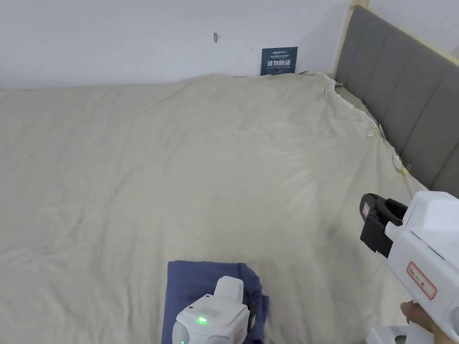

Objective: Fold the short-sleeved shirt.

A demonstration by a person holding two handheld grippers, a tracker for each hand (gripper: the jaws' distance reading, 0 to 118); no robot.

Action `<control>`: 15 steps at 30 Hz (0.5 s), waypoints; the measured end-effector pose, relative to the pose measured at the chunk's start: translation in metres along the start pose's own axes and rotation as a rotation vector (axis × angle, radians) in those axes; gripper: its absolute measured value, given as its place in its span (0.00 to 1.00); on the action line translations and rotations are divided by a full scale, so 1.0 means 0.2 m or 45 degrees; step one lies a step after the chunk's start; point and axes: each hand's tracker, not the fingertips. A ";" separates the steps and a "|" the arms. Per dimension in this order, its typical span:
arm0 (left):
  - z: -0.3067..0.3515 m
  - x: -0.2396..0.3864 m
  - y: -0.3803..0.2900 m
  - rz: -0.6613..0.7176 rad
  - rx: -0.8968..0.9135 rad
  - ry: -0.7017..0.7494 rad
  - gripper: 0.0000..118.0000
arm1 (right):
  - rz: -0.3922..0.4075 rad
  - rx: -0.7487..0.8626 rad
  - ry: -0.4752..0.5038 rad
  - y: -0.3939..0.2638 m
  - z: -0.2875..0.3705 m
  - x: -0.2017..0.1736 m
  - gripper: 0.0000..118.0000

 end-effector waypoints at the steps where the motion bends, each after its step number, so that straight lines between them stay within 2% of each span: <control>1: 0.00 0.00 0.00 0.014 0.003 -0.004 0.00 | 0.001 0.001 -0.003 0.00 0.00 0.01 0.00; 6: 0.06 0.00 0.03 0.039 0.022 -0.074 0.00 | 0.000 0.010 -0.017 0.01 0.01 0.02 0.00; 11: 0.29 0.03 0.20 0.036 0.222 -0.118 0.00 | -0.005 0.039 -0.011 0.04 0.02 0.01 0.00; 15: 0.50 -0.03 0.37 0.015 0.397 -0.075 0.00 | 0.010 0.072 0.006 0.07 0.04 -0.03 0.00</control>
